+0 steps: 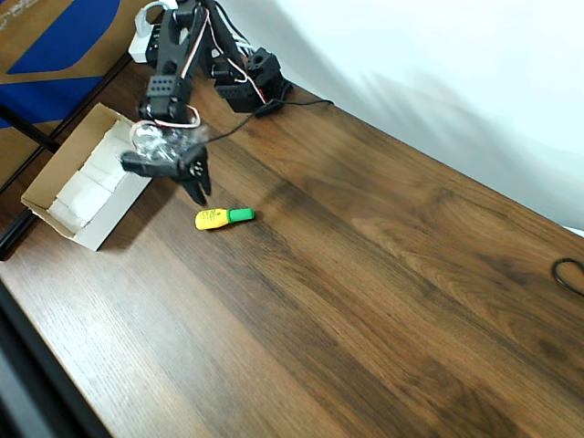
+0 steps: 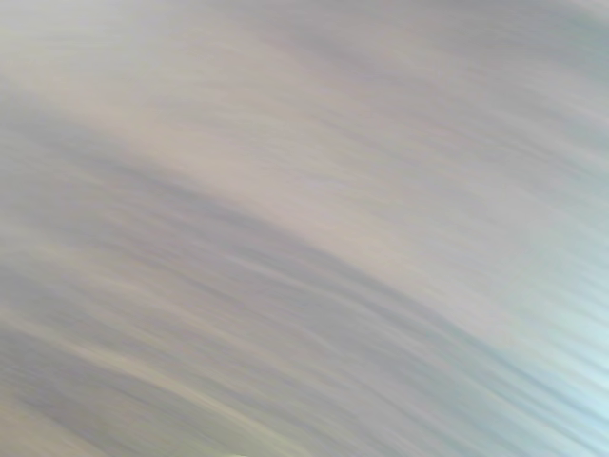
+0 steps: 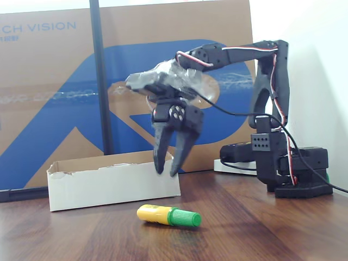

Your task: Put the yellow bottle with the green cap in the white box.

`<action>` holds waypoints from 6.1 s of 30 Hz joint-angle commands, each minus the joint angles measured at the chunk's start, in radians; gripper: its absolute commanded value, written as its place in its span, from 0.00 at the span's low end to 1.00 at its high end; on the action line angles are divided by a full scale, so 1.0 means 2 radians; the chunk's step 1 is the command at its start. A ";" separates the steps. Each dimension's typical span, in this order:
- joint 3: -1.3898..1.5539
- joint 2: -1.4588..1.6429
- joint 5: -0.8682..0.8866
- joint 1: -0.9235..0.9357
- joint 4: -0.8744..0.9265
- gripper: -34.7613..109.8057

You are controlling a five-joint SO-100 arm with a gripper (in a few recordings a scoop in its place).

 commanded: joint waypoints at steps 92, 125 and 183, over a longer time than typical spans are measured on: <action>0.038 -0.009 -0.018 0.007 0.017 0.24; -0.030 0.203 0.090 0.354 0.128 0.24; -0.598 -0.344 0.087 0.407 0.185 0.38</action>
